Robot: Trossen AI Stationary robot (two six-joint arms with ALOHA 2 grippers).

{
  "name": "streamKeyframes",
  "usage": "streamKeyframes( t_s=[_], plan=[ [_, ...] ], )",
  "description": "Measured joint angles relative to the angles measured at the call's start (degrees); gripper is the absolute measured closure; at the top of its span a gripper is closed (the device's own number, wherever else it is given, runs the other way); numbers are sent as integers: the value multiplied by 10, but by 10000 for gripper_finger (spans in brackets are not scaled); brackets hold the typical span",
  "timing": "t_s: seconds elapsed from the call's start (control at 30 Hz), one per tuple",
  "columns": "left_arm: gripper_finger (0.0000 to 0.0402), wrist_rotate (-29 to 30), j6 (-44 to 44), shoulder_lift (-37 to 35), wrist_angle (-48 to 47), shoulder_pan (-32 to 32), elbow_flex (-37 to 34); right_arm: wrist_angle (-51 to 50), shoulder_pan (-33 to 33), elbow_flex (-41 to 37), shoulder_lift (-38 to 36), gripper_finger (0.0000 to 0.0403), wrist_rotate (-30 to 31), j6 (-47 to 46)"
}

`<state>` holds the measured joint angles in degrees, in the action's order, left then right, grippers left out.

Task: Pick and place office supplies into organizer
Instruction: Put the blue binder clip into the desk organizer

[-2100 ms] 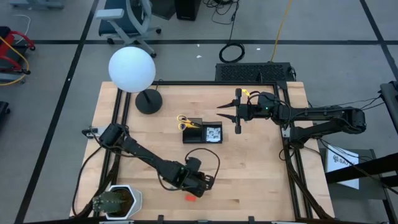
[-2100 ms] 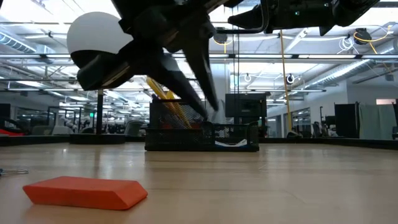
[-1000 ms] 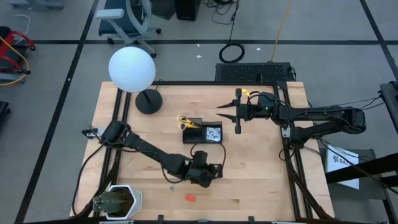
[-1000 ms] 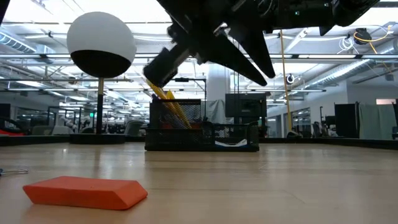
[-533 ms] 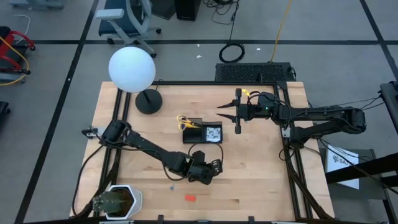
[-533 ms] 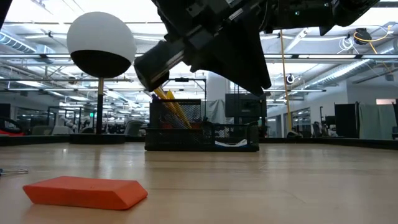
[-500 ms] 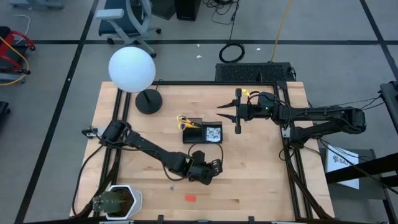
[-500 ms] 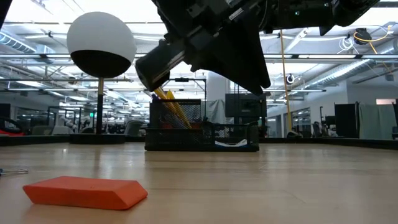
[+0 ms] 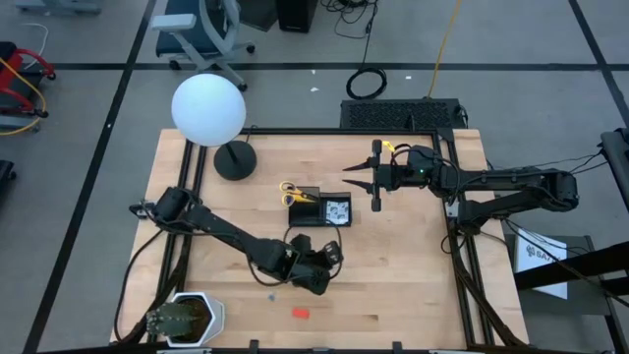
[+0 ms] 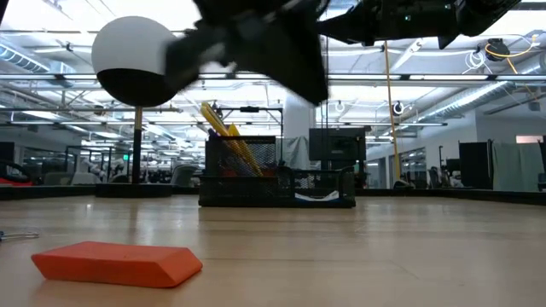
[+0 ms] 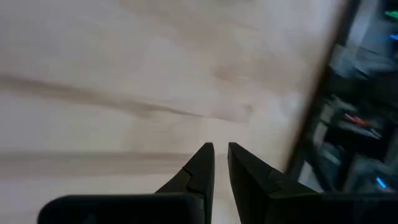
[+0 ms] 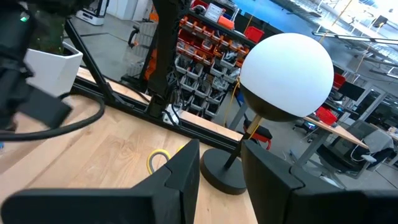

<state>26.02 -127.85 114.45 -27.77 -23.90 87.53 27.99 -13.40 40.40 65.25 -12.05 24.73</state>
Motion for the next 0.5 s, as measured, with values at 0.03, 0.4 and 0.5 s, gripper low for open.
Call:
streamKeyframes(
  t_s=[0.03,0.4,0.5],
  plan=[
    [350,-11,-24,-5,-25,-1,0,0,0,0,0,293,0,0],
    [350,19,-55,-29,-103,10,0,0,0,0,0,294,0,0],
    [350,-19,-1,-29,-104,11,0,0,0,0,0,293,0,0]
  ],
)
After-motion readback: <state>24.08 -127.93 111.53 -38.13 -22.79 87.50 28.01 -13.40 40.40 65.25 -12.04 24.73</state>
